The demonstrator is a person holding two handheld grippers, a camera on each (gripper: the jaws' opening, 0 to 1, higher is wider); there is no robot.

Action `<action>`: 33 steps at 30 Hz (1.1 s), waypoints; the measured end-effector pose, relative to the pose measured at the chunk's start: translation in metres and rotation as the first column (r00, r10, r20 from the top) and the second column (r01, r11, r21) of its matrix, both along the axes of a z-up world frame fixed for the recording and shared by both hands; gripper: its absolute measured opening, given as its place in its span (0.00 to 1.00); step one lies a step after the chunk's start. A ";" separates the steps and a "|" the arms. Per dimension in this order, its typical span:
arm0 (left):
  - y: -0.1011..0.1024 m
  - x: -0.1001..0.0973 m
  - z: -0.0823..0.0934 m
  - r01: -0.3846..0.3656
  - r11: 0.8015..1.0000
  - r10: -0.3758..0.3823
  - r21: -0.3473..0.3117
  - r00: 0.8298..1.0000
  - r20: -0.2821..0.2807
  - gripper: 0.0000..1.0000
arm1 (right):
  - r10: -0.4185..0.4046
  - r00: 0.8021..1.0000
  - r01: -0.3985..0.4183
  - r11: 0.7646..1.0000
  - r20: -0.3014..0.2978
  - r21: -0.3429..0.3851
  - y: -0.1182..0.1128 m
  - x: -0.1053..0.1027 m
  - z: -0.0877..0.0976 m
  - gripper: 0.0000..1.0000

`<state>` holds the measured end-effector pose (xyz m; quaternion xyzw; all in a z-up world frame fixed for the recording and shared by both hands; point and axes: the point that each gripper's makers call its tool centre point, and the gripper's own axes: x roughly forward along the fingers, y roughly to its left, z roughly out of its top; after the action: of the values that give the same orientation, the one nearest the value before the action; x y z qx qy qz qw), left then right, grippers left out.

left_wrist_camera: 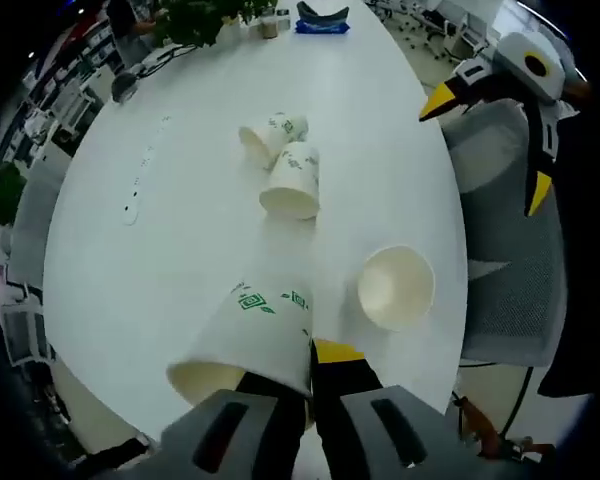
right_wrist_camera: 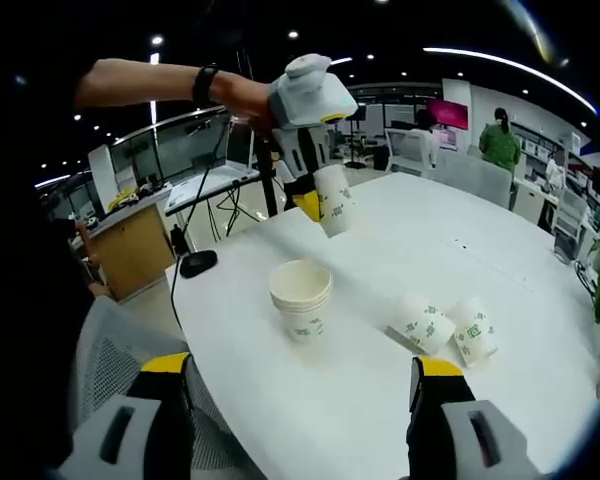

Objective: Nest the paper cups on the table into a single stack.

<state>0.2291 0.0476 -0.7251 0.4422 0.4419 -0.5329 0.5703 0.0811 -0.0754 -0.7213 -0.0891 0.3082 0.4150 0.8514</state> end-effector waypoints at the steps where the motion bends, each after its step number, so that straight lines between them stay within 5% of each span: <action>1: 0.000 -0.005 0.001 0.017 1.000 -0.017 0.012 1.000 -0.001 0.00 | 0.001 1.000 -0.001 1.000 0.001 0.002 0.000 0.000 0.000 0.91; 17: 0.002 -0.061 0.000 0.191 0.959 -0.189 0.209 0.982 -0.029 0.00 | 0.017 1.000 -0.017 1.000 0.007 -0.002 0.002 -0.004 0.000 0.91; 33: -0.006 -0.084 -0.008 0.240 0.935 -0.236 0.261 0.971 -0.050 0.00 | 0.022 1.000 -0.022 1.000 0.004 -0.007 0.004 -0.008 -0.002 0.91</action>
<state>0.1449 0.0412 -0.7331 0.5599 0.4575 -0.5380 0.4334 0.0730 -0.0717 -0.7231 -0.0961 0.3069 0.4230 0.8472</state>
